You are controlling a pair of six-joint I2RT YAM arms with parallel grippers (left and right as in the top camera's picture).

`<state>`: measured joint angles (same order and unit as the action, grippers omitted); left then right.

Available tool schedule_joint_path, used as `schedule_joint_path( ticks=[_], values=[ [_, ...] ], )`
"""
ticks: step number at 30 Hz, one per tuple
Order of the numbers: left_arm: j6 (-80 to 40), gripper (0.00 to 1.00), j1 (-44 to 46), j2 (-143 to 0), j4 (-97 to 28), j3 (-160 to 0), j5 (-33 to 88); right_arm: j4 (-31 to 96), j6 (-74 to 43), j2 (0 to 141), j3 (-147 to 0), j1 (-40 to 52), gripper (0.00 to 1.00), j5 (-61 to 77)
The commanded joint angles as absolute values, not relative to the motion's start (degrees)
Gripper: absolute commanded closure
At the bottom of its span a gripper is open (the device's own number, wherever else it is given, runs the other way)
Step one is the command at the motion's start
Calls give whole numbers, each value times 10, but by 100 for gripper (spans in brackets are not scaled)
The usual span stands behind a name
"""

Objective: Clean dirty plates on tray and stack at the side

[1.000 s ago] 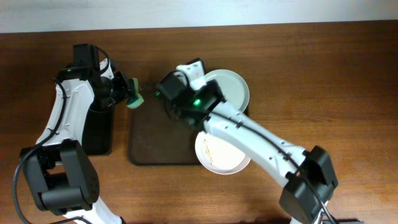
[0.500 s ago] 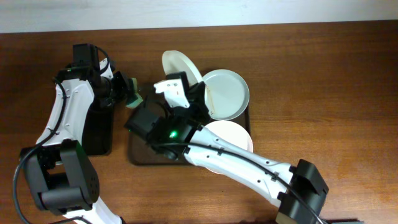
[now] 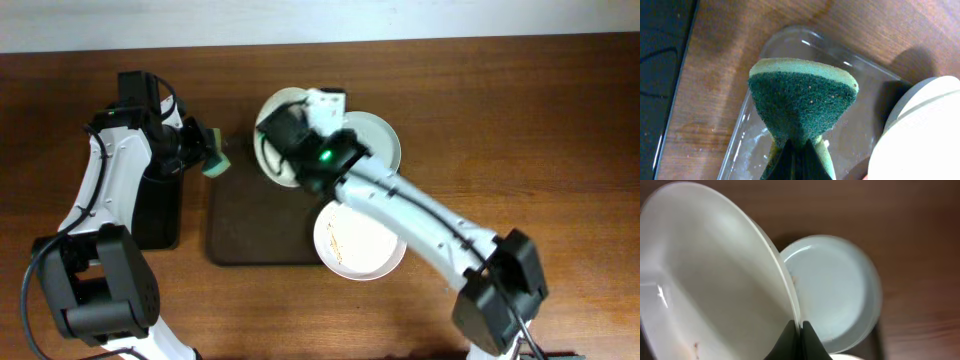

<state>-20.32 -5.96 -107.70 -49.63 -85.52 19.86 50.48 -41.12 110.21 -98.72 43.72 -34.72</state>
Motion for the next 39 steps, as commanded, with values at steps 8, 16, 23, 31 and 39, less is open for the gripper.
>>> schedule_joint_path(
  ticks=[8, 16, 23, 31, 39],
  values=[
    [-170, 99, -13, -1080, -513, -840, 167, 399, -418, 1169, -909, 394, 96, -35],
    [-192, 99, 25, -1080, -529, -807, 137, 360, -408, 1198, -909, 394, 96, 9],
    [-272, 99, 48, -1080, -485, -721, 137, 349, -408, 1198, -909, 394, 96, 16],
    [-287, 99, 100, -1080, -437, -667, 69, 348, -408, 1203, -909, 393, 96, 21],
    [-289, 99, 104, -1080, -392, -667, -185, 347, -408, 1208, -909, 394, 96, 26]
  ],
)
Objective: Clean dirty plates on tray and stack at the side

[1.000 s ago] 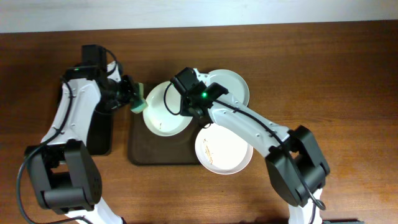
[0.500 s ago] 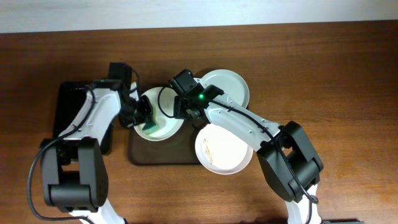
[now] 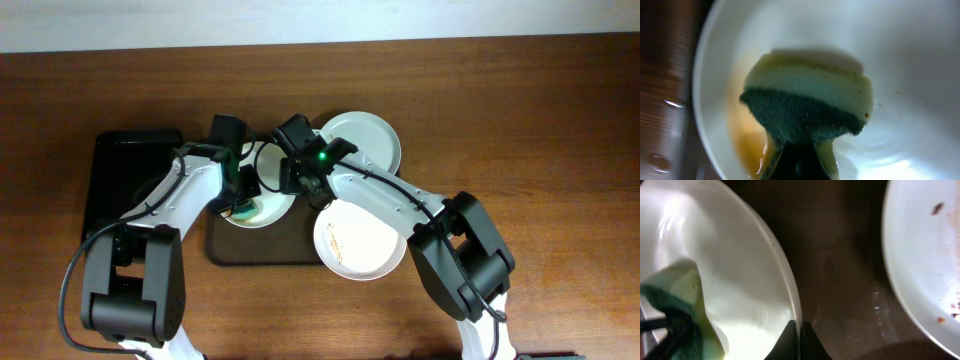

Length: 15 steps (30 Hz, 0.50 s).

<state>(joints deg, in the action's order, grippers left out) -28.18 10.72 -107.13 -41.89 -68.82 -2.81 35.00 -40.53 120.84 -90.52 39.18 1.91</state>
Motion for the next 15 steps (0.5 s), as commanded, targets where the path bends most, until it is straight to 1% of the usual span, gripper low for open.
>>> schedule_joint_path(
  ticks=[1, 6, 11, 15],
  values=[
    [-289, 99, 104, -1080, -377, -667, -195, 347, -408, 1209, -909, 394, 96, 26],
    [-289, 99, 108, -1080, -294, -670, -193, 351, -407, 1221, -909, 394, 96, 38],
    [-289, 99, 111, -1074, -290, -702, -193, 353, -407, 1223, -908, 394, 96, 41],
    [-288, 99, 111, -1040, -289, -741, -193, 354, -405, 1223, -907, 394, 96, 41]
  ],
)
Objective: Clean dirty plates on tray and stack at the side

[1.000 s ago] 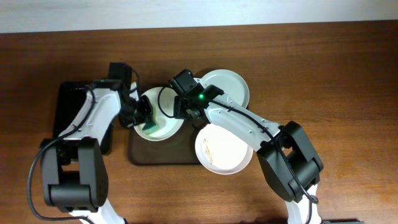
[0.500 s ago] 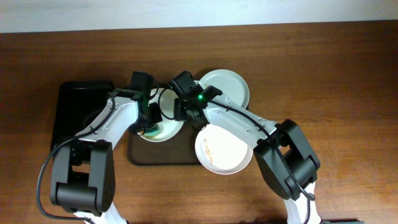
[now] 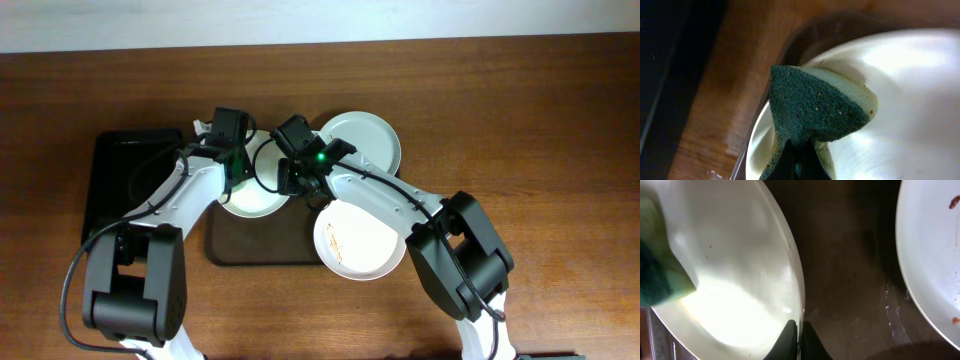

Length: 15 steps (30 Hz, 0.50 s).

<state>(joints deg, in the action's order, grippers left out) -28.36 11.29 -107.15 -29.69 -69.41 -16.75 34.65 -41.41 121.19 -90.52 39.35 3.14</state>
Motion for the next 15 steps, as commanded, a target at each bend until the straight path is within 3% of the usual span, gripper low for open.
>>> schedule_joint_path(
  ticks=[1, 11, 15],
  values=[
    [-288, 99, 111, -1031, -289, -750, -194, 356, -405, 1223, -906, 394, 96, 41],
    [-285, 99, 109, -940, -352, -781, -193, 382, -365, 1209, -911, 381, 96, 38],
    [-285, 99, 96, -937, -399, -781, -124, 424, -309, 1152, -929, 370, 96, -43]
  ],
)
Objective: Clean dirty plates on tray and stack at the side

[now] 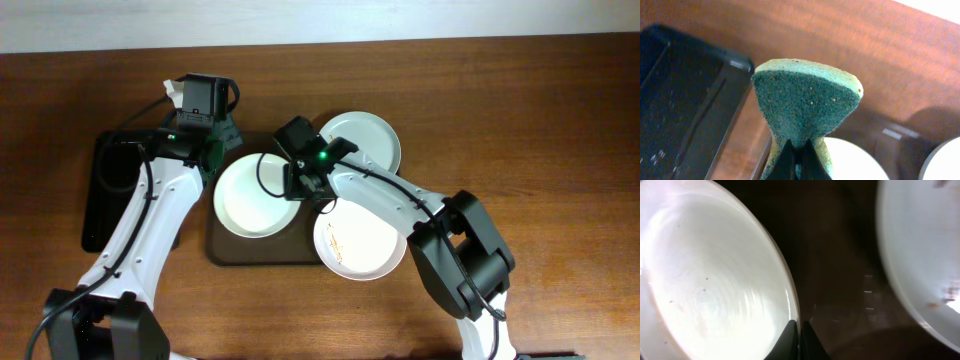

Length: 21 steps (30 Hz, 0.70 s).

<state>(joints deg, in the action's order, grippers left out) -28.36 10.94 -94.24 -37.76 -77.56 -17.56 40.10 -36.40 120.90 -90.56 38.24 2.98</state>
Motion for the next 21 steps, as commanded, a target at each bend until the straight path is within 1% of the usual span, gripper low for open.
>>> schedule_joint_path(
  ticks=[1, 3, 6, 8, 9, 12, 14, 18, 21],
  values=[
    [-285, 99, 90, -937, -404, -781, -98, 435, -293, 1138, -933, 370, 96, -67],
    [-284, 99, 76, -937, -409, -781, -51, 461, -256, 1107, -944, 373, 96, -120],
    [-284, 99, 53, -937, -422, -781, 17, 515, -251, 1066, -959, 384, 96, -227],
    [-284, 99, 34, -937, -430, -781, 62, 542, -242, 1046, -959, 402, 96, -288],
    [-285, 99, 17, -937, -429, -781, 91, 556, -242, 1039, -959, 420, 96, -346],
    [-285, 99, -4, -937, -426, -781, 131, 566, -239, 1036, -959, 458, 96, -456],
    [-285, 99, -9, -937, -430, -781, 149, 566, -240, 1037, -959, 497, 96, -555],
    [-285, 99, -9, -937, -439, -781, 149, 554, -240, 1038, -958, 550, 96, -691],
    [-285, 99, -9, -937, -439, -781, 148, 548, -240, 1040, -958, 566, 96, -738]
  ],
)
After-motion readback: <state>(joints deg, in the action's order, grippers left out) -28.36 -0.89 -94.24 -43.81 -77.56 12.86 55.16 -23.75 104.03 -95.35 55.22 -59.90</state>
